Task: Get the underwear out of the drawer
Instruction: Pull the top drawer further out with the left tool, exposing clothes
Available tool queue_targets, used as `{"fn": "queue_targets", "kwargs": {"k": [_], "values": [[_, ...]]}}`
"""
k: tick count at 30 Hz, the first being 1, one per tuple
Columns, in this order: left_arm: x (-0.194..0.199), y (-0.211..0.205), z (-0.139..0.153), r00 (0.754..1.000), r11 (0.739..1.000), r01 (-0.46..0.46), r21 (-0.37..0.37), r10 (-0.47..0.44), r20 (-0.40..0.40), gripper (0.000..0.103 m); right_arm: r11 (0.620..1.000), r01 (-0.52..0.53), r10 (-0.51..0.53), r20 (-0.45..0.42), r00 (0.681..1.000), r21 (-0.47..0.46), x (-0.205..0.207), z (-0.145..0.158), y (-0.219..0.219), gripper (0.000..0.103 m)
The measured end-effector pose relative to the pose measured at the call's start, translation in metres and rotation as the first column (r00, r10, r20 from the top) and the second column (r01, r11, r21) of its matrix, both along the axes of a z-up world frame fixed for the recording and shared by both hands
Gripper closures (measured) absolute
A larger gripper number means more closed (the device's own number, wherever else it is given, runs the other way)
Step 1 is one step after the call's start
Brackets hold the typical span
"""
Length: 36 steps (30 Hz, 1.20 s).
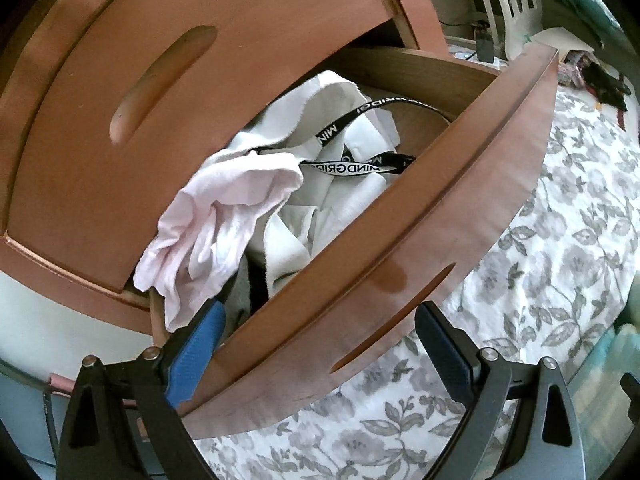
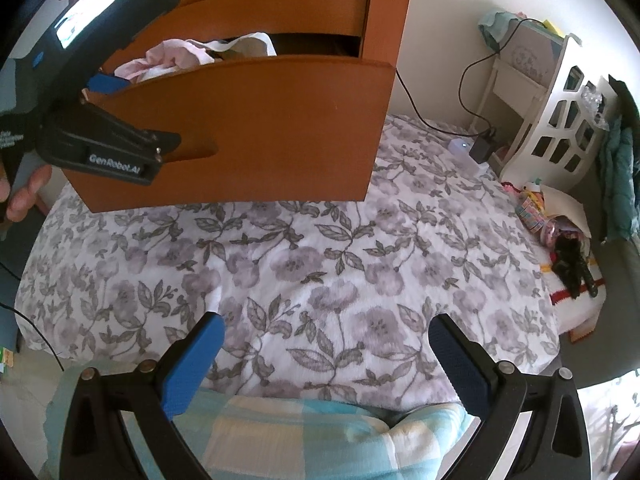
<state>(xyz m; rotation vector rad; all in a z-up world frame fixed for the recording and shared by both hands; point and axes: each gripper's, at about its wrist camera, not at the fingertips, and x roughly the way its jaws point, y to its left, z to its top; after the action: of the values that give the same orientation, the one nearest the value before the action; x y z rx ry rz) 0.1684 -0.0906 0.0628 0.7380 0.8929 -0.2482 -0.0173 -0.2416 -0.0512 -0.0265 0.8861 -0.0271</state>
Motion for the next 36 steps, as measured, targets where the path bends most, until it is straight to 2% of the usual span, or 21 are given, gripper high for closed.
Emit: {"fn": "queue_targets", "kwargs": {"k": [5, 22, 36], "values": [[-0.007, -0.003, 0.005, 1.0, 1.0, 0.001, -0.002, -0.001, -0.002, 0.007, 1.0, -0.002, 0.002, 0.012, 1.0, 0.0, -0.007, 0.003, 0.001, 0.0], [-0.035, -0.007, -0.006, 1.0, 1.0, 0.023, -0.014, -0.023, -0.011, 0.007, 1.0, -0.005, 0.005, 0.053, 0.999, -0.006, -0.028, 0.014, 0.005, 0.0], [-0.038, -0.008, -0.002, 1.0, 1.0, 0.013, -0.015, -0.013, -0.002, 0.007, 1.0, 0.005, -0.004, 0.083, 0.997, -0.007, -0.046, 0.023, 0.006, 0.0]]}}
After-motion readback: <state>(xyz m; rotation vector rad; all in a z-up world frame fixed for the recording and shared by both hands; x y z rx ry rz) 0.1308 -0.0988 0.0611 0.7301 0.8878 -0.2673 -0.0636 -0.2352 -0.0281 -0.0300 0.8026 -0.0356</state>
